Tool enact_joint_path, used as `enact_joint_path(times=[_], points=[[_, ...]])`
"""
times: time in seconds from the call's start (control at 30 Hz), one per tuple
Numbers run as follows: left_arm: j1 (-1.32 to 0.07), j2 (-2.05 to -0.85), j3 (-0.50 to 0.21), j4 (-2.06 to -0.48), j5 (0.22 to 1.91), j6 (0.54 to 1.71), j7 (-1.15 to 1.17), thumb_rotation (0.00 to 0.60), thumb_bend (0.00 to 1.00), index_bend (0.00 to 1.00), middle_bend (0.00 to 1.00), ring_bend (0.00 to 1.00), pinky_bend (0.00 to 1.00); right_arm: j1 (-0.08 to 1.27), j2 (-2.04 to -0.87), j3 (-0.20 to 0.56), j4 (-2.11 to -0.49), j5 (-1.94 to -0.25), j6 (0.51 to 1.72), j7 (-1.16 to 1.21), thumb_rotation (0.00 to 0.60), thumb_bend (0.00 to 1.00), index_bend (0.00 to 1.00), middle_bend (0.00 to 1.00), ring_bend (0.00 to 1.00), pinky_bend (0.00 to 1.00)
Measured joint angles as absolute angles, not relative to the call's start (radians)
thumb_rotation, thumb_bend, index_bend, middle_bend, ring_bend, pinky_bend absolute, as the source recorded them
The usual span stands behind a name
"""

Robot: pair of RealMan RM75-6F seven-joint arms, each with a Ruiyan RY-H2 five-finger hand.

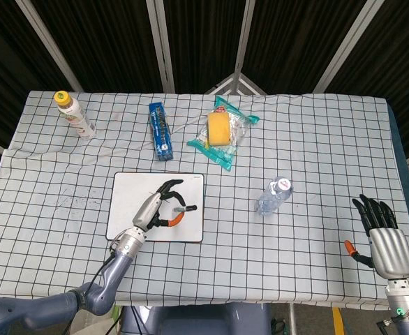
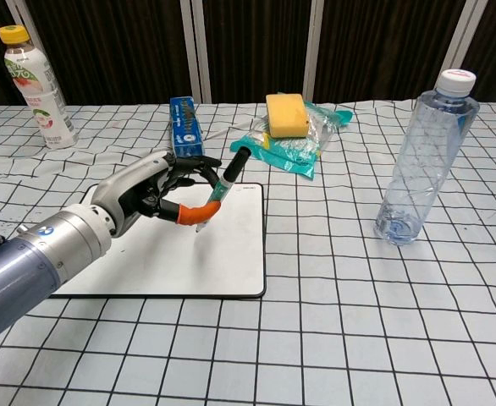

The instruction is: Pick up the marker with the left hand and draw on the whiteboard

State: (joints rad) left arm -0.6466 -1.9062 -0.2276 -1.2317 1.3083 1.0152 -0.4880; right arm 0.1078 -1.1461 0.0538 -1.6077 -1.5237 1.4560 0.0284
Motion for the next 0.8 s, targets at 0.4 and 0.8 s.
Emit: enact_joint_path(times=[0.4, 0.8], points=[[-0.669, -1.938, -0.249, -1.182, 1.29, 0.994, -0.473, 0.6, 0.55, 0.68, 0.09, 0.0, 0.0, 0.109, -1.145, 0.054, -1.609, -1.522, 1.452, 0.032, 0.6, 0.31, 0.0, 0.0, 0.0, 0.0], [-0.665, -1.938, -0.245, -1.163, 1.282, 0.987, -0.462, 0.6, 0.55, 0.68, 0.09, 0.0, 0.0, 0.109, -1.143, 0.053, -1.61, -1.523, 1.45, 0.031, 0.6, 0.31, 0.0, 0.0, 0.0, 0.0]])
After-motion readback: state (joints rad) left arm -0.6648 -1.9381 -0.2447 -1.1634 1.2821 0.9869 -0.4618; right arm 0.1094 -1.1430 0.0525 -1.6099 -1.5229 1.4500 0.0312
